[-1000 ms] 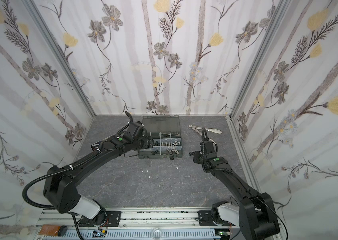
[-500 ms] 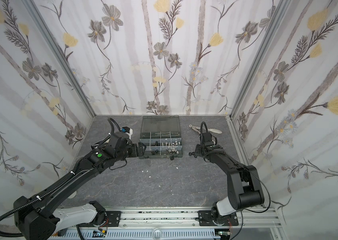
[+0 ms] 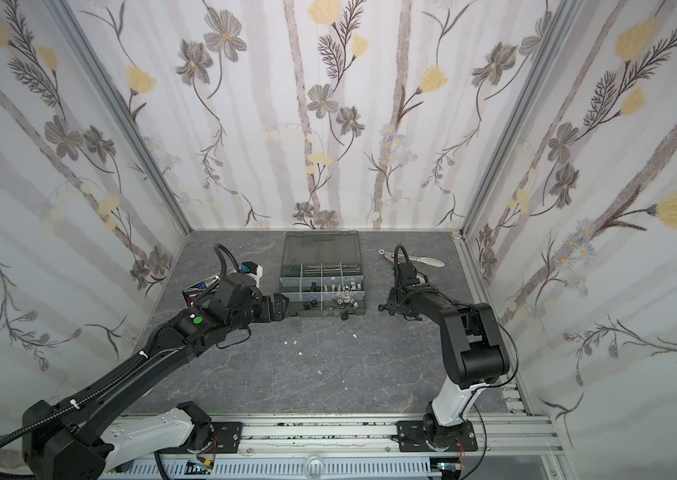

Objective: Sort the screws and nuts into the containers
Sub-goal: 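Close the right gripper on a black hex nut while the left arm withdraws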

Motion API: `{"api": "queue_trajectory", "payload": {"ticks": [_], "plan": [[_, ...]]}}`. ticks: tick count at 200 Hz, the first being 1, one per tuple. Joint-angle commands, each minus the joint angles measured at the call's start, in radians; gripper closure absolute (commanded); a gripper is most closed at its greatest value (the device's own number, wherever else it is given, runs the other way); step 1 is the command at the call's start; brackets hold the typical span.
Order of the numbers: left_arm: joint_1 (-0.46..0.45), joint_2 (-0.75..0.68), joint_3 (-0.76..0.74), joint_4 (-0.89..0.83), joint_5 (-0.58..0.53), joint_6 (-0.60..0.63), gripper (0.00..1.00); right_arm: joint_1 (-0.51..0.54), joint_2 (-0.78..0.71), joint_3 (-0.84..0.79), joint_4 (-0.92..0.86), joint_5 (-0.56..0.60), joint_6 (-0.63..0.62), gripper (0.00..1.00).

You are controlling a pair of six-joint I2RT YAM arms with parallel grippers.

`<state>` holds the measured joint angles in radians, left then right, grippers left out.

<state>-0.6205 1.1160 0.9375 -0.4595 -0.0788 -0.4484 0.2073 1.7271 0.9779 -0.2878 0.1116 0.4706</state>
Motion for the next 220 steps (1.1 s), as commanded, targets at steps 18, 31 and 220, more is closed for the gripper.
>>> {"api": "queue_trajectory", "payload": {"ticks": [18, 31, 220], "plan": [[0.002, -0.008, -0.005, 0.035, -0.018, 0.014, 0.0, 0.0, 0.033, 0.023, 0.016, 0.021, 0.022, 0.64], [0.005, -0.004, -0.005, 0.035, -0.014, 0.018, 0.0, -0.001, 0.039, 0.022, 0.017, 0.018, 0.023, 0.64], [0.03, -0.008, -0.017, 0.041, 0.011, 0.008, 0.0, 0.05, -0.069, 0.03, -0.033, 0.025, 0.018, 0.85]]}}
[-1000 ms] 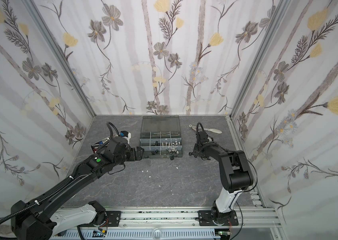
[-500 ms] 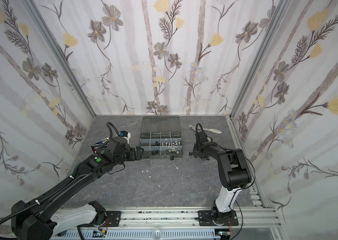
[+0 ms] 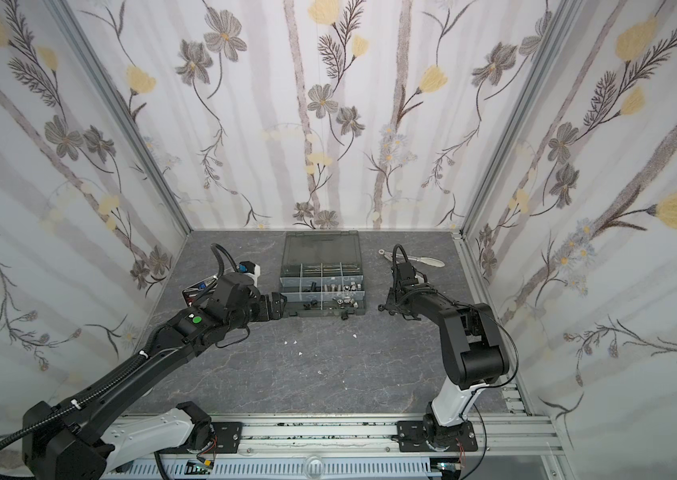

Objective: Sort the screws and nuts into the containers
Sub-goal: 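Close the right gripper on a black hex nut while the left arm withdraws, then lift the black nut with the right gripper and carry it over a box compartment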

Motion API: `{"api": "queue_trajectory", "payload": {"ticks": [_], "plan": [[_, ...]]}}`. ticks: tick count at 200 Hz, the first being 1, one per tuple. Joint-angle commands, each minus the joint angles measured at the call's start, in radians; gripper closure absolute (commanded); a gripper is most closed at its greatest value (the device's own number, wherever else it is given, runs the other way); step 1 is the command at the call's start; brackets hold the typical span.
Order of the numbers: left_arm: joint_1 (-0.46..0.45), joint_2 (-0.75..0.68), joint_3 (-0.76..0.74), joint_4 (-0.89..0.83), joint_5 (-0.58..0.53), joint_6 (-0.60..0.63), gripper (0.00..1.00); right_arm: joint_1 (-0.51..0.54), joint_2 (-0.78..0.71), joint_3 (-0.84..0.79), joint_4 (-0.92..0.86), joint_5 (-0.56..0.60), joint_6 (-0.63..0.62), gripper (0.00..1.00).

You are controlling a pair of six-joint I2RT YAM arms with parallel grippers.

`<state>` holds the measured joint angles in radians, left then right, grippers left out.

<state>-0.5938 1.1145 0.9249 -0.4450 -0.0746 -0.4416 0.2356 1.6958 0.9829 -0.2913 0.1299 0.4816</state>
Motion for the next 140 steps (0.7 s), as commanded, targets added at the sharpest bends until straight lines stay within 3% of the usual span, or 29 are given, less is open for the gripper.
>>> {"api": "queue_trajectory", "payload": {"ticks": [1, 64, 140], "plan": [[0.003, -0.007, -0.005, 0.026, 0.007, 0.001, 0.0, 0.024, -0.04, 0.026, -0.032, 0.008, 0.006, 0.85], [-0.001, -0.008, -0.015, 0.026, 0.021, -0.024, 0.0, 0.18, -0.089, 0.145, -0.079, -0.015, 0.0, 0.84], [-0.001, -0.096, -0.092, -0.014, -0.008, -0.068, 0.0, 0.39, 0.063, 0.328, -0.085, -0.043, 0.006, 0.84]]}}
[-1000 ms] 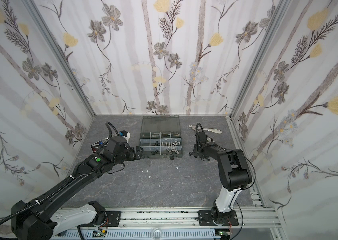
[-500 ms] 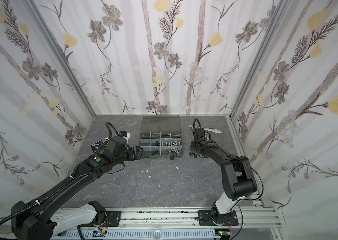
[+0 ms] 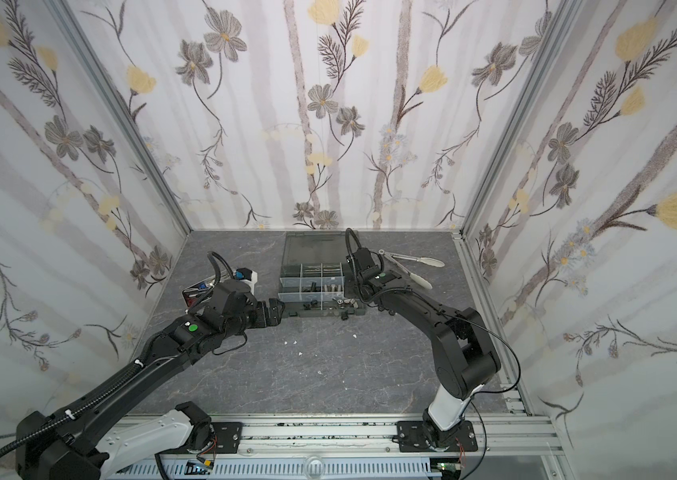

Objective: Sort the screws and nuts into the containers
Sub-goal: 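Lift the black nut with the right gripper and carry it over a box compartment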

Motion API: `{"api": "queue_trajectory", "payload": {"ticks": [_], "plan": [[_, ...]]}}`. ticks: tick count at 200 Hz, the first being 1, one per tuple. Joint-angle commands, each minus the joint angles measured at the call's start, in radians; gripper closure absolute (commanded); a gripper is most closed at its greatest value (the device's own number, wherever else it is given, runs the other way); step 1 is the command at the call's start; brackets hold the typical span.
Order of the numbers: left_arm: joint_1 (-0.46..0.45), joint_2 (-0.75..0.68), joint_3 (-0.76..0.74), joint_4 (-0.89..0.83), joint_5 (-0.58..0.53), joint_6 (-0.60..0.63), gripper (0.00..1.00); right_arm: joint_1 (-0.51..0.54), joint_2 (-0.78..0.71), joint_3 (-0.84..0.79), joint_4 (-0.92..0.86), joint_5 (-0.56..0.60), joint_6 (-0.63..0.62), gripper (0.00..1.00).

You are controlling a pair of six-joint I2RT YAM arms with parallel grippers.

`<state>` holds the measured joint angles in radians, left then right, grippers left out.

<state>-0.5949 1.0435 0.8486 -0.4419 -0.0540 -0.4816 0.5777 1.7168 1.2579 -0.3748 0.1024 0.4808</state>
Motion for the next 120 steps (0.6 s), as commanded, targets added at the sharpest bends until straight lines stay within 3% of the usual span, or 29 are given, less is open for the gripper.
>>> {"api": "queue_trajectory", "payload": {"ticks": [1, 65, 120], "plan": [[0.0, -0.026, -0.016, -0.018, -0.029, -0.028, 0.0, 0.05, 0.045, 0.057, -0.002, -0.016, 0.007, 0.84], [0.001, -0.085, -0.041, -0.069, -0.062, -0.039, 0.0, 0.172, 0.207, 0.221, -0.001, -0.067, 0.013, 0.84], [0.002, -0.102, -0.03, -0.102, -0.084, -0.031, 0.0, 0.207, 0.313, 0.308, -0.001, -0.105, 0.024, 0.8]]}}
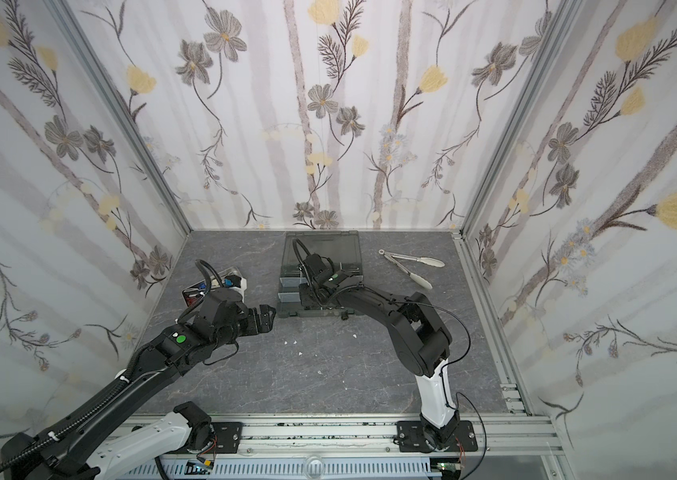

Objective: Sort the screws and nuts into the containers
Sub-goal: 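Lift the black nut with the right gripper and carry it over a box compartment, then open the right gripper over the compartment while the left arm reaches toward the box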

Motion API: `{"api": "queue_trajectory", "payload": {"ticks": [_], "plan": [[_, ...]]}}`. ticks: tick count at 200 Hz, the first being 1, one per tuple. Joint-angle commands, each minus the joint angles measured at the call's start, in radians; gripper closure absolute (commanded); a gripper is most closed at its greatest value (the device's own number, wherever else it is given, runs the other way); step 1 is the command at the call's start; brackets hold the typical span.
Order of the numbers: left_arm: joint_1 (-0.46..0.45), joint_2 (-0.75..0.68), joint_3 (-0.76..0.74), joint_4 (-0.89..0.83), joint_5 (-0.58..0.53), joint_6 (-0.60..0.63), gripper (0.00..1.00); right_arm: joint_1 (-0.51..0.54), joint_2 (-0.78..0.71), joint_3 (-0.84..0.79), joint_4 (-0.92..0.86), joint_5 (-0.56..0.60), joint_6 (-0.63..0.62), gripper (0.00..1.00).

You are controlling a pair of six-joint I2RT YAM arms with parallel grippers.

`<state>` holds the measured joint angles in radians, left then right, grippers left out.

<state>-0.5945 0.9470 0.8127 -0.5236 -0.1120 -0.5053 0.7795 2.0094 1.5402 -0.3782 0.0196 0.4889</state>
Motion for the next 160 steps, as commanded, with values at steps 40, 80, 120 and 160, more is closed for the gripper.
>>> {"api": "queue_trajectory", "payload": {"ticks": [40, 80, 120, 160], "plan": [[0.002, 0.002, 0.014, -0.026, -0.016, -0.004, 0.0, 0.009, 0.019, 0.028, 0.007, -0.027, 0.018, 0.63], [-0.002, 0.029, 0.019, -0.021, 0.018, 0.001, 0.02, 0.008, -0.014, 0.011, 0.005, -0.019, 0.016, 0.54], [-0.053, 0.079, 0.04, -0.021, 0.01, -0.002, 0.08, -0.004, -0.111, -0.068, 0.025, 0.023, 0.013, 0.54], [-0.128, 0.167, 0.047, 0.031, 0.0, -0.038, 0.17, -0.079, -0.287, -0.242, 0.067, 0.036, 0.027, 0.53]]}}
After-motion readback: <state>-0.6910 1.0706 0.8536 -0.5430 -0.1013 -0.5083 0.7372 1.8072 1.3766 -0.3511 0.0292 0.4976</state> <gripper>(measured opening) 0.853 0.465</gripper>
